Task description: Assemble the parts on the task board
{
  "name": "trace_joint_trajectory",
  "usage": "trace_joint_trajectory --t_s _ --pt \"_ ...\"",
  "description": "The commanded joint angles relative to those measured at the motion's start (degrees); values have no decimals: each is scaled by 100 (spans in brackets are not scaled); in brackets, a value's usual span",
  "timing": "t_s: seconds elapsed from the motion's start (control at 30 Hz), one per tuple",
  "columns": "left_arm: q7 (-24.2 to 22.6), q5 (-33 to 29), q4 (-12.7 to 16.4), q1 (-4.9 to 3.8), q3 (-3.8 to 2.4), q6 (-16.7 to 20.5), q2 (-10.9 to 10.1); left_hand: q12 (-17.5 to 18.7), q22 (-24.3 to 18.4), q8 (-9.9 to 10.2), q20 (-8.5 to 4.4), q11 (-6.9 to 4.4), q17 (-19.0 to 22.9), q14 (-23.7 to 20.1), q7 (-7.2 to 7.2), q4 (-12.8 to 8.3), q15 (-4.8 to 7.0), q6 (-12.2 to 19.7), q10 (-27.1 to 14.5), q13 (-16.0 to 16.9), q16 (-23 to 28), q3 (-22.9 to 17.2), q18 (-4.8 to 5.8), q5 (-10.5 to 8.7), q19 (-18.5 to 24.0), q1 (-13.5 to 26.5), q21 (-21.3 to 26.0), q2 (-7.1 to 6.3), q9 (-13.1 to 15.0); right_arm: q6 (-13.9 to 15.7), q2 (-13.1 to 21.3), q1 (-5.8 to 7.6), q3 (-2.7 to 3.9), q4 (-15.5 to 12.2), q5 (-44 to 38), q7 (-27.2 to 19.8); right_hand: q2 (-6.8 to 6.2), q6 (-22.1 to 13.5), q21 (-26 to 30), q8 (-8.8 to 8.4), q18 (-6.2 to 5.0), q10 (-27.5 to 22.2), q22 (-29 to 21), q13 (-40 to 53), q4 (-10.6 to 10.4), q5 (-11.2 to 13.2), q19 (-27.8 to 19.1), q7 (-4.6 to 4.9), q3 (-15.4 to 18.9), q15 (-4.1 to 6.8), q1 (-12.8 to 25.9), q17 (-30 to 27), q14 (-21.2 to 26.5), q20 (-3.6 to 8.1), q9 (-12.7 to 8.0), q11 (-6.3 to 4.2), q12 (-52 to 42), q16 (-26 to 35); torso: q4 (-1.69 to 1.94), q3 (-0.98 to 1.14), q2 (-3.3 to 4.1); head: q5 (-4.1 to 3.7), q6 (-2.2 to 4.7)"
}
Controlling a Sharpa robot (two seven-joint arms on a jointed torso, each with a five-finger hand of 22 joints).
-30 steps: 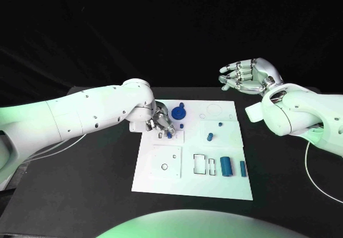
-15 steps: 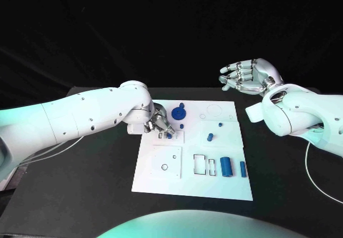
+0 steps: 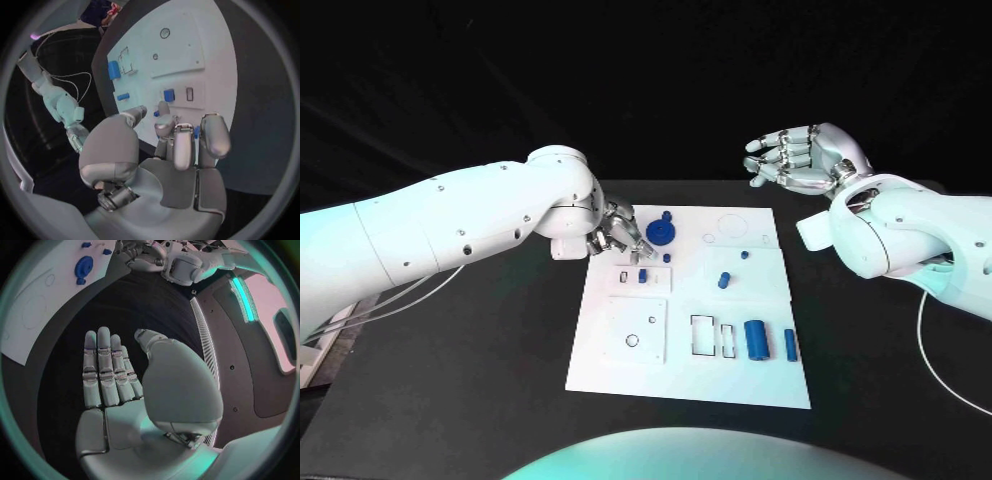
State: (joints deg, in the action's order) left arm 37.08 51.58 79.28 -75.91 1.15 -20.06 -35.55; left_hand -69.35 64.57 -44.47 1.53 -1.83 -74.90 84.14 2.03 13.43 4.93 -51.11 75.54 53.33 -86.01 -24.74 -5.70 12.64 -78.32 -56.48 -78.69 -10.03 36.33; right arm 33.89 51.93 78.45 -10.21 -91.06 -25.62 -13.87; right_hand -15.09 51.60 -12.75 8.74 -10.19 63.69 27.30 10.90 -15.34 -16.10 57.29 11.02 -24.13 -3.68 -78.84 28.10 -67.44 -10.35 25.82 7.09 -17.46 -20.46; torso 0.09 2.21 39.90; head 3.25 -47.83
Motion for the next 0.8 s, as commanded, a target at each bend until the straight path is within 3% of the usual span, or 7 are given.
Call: trace_joint_trajectory --t_s 0.03,0.17,0.23,0.47,0.53,0.7,0.8 --pt "95 91 56 -66 -53 -9 -62 62 -50 52 -38 10 -669 368 37 32 17 99 -78 -56 20 76 57 -35 22 -104 45 -12 3 -28 -1 -6 1 11 5 -70 -14 23 40 -27 -20 43 -8 -5 -9 20 -28 29 5 -23 68 -5 0 -21 -8 1 37 33 -1 8 -5 13 30" --pt "146 178 -25 -133 -88 -90 -90 207 -259 191 6 84 -654 362 119 107 -42 263 -279 -301 29 152 20 -13 137 -330 162 4 -40 -29 0 -9 1 20 5 -70 -13 23 41 -27 -21 44 -10 -8 -9 19 -27 28 5 -23 69 -5 -1 -21 -9 1 38 34 -3 11 -6 12 51" --pt "153 258 -190 -165 -101 -104 -72 408 -399 347 58 160 -648 358 206 160 -106 396 -525 -594 32 202 -5 7 215 -554 248 27 -115 -29 -1 -10 1 25 6 -69 -13 23 41 -27 -21 44 -10 -8 -9 19 -27 28 5 -23 69 -5 -1 -21 -9 1 38 34 -1 11 -2 11 71" --pt "55 626 -683 -192 -113 25 28 540 -485 550 125 241 -648 357 300 252 -177 520 -694 -813 31 243 -22 45 259 -762 305 82 -252 -32 -7 -14 1 32 6 -68 -12 23 42 -27 -21 45 -12 -11 -7 19 -27 28 5 -23 69 -5 -2 -21 -9 0 38 37 -5 1 9 2 117" --pt "24 676 -834 -195 -114 30 71 532 -482 564 132 249 -648 357 308 275 -185 517 -691 -804 31 262 -22 40 256 -757 305 80 -266 -32 -7 -15 1 32 6 -67 -12 23 42 -27 -21 45 -12 -11 -7 19 -27 28 5 -23 69 -5 -2 -21 -9 0 38 37 -2 7 8 7 119" --pt "-58 732 -1197 -196 -82 -32 192 546 -507 614 154 267 -639 354 327 308 -202 516 -714 -839 35 329 -26 27 267 -741 320 49 -310 -30 -11 -17 1 28 6 -62 -10 24 44 -27 -21 46 -14 -15 -5 18 -26 27 3 -23 68 -5 -3 -22 -10 -1 38 39 -7 11 21 -20 145" --pt "-100 737 -1350 -195 -35 -59 254 590 -505 651 163 277 -640 354 337 312 -211 523 -761 -909 34 352 -27 23 266 -745 321 46 -340 -27 -7 -17 1 28 6 -52 -10 24 44 -27 -21 46 -14 -15 -5 18 -26 27 3 -23 68 -5 -3 -22 -10 -1 38 39 -9 3 29 -31 151"
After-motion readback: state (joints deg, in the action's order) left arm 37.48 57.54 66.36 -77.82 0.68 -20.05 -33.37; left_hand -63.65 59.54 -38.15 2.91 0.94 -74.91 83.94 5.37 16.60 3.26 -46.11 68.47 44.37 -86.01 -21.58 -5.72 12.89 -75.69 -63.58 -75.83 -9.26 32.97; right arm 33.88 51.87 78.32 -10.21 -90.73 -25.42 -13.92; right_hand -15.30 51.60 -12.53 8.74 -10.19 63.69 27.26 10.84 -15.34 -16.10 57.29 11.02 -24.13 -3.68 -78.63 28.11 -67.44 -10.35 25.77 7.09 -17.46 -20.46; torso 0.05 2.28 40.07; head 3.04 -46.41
